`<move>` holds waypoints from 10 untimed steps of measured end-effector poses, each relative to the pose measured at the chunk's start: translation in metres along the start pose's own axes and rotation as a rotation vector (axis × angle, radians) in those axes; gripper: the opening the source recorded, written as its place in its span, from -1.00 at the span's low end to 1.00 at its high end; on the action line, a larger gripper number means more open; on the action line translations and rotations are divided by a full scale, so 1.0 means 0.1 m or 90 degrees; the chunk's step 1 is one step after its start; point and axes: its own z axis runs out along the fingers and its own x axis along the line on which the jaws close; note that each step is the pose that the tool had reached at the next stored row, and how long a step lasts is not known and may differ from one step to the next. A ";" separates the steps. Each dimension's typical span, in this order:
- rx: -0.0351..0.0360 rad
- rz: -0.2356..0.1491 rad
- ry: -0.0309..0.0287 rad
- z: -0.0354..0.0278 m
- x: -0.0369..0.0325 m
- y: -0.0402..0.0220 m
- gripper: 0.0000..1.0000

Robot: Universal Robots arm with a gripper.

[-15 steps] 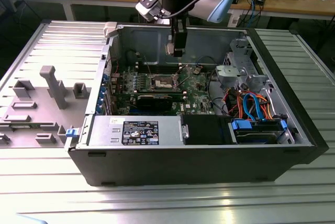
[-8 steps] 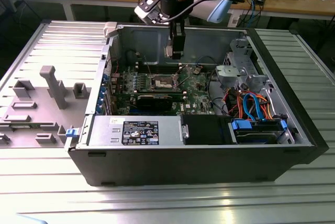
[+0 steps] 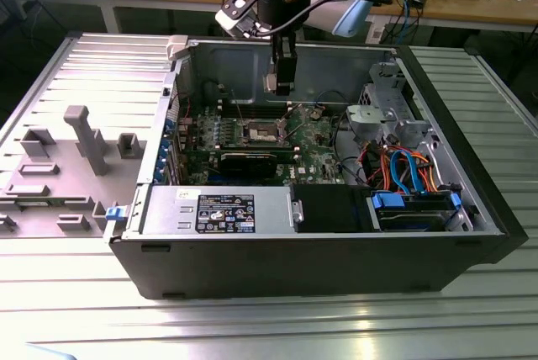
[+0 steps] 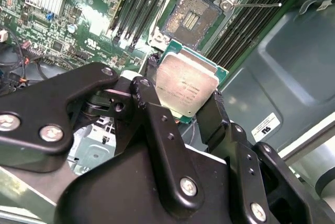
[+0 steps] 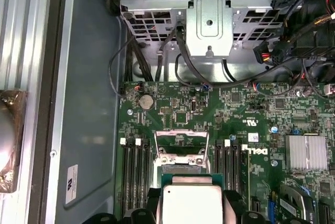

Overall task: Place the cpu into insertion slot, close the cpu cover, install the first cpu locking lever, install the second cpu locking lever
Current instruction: 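Place the cpu into insertion slot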

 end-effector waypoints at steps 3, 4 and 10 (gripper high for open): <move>0.0077 0.000 0.0001 0.022 -0.001 -0.002 0.09; 0.0086 0.000 0.0001 0.033 -0.001 -0.004 0.09; 0.0092 0.000 0.0001 0.061 -0.002 -0.009 0.09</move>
